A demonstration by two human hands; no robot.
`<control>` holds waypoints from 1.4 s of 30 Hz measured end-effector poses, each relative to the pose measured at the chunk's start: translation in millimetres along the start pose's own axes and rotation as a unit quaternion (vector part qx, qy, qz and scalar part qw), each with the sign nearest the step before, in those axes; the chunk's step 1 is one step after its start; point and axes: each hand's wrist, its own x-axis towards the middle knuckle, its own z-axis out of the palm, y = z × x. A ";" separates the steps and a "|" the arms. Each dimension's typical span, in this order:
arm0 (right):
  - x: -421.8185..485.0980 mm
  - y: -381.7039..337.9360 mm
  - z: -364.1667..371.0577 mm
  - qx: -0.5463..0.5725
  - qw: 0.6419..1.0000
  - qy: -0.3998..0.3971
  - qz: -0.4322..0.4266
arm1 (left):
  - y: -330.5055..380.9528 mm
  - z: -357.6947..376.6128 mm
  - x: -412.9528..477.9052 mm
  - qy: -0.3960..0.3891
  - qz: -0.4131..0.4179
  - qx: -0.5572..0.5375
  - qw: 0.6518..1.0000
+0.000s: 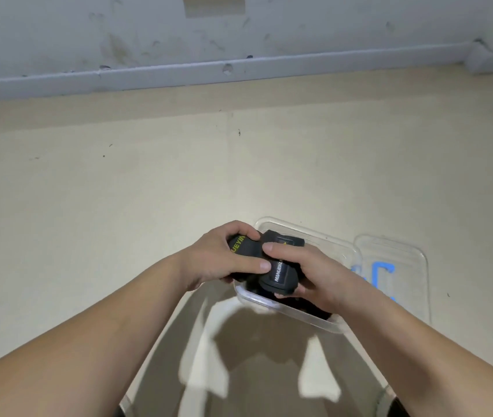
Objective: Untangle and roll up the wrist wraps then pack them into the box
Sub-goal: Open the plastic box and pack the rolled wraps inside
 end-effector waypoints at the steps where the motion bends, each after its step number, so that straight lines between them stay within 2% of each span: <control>1: -8.0 -0.5 -14.0 -0.001 1.000 -0.010 0.000 | 5.9 10.5 2.5 -0.004 0.008 0.010 1.000; 4: -22.5 -2.7 -46.4 -0.001 1.000 0.008 -0.007 | 18.8 36.2 12.2 -0.012 0.039 0.064 0.997; 6: -25.2 -2.6 -58.7 -0.053 0.993 0.098 -0.029 | 19.3 49.2 20.6 -0.016 0.062 0.137 0.988; 8: -22.4 -1.3 -66.8 -0.185 0.963 0.191 -0.044 | 13.3 57.3 28.3 -0.025 0.074 0.227 0.971; 10: -14.6 0.4 -74.2 -0.349 0.914 0.203 -0.042 | 5.3 61.6 32.7 -0.048 0.079 0.329 0.940; 13: 0.8 12.5 -82.2 -0.557 0.799 0.224 -0.026 | -8.1 65.0 36.7 -0.052 0.114 0.415 0.901; 15: 10.0 27.6 -82.8 -0.627 0.734 0.254 -0.057 | -16.4 65.1 40.3 -0.019 0.140 0.485 0.863; 17: 17.8 47.0 -83.0 -0.647 0.700 0.286 -0.100 | -18.9 67.7 42.5 0.030 0.149 0.564 0.812; 19: 26.1 65.0 -85.0 -0.638 0.691 0.310 -0.139 | -19.6 72.3 43.6 0.028 0.153 0.580 0.800; 21: 32.3 72.9 -87.6 -0.622 0.689 0.333 -0.166 | -23.0 77.1 45.1 0.008 0.149 0.577 0.803; 25: 38.1 76.2 -87.3 -0.618 0.688 0.349 -0.154 | -37.5 70.0 45.9 0.017 0.132 0.497 0.858; 27: 39.5 77.3 -83.9 -0.621 0.677 0.364 -0.152 | -41.2 67.7 44.5 0.007 0.131 0.470 0.873; 29: 45.2 75.9 -82.0 -0.665 0.649 0.345 -0.129 | -40.5 68.2 47.7 0.000 0.132 0.472 0.872; 32: 53.4 69.3 -76.2 -0.700 0.633 0.323 -0.073 | -33.5 74.1 54.8 0.008 0.125 0.485 0.865; 35: 65.1 70.5 -77.7 -0.715 0.607 0.341 -0.067 | -37.3 82.5 54.5 0.029 0.127 0.480 0.867; 37: 63.6 65.4 -77.2 -0.736 0.597 0.317 -0.034 | -42.9 86.4 53.4 0.041 0.133 0.488 0.862; 40: 57.9 51.1 -79.6 -0.729 0.620 0.287 0.015 | -40.4 93.1 50.2 0.067 0.139 0.520 0.840; 42: 45.1 44.7 -79.8 -0.664 0.694 0.276 0.002 | -33.2 102.0 45.5 0.068 0.130 0.555 0.818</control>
